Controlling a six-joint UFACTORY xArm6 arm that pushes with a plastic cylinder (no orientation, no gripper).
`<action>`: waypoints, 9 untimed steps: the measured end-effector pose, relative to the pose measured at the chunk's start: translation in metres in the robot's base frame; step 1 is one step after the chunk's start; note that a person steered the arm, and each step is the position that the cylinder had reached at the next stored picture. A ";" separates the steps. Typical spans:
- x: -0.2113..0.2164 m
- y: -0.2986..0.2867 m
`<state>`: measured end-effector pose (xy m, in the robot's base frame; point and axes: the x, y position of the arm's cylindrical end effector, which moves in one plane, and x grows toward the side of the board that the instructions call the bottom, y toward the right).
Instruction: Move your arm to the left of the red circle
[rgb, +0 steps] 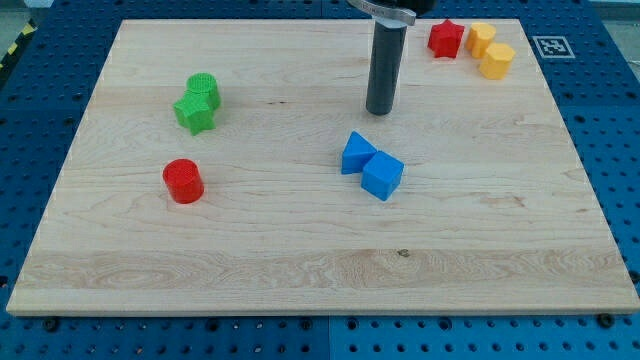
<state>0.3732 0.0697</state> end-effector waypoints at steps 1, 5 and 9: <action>0.018 -0.012; 0.075 -0.082; 0.163 -0.084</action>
<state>0.5359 -0.0146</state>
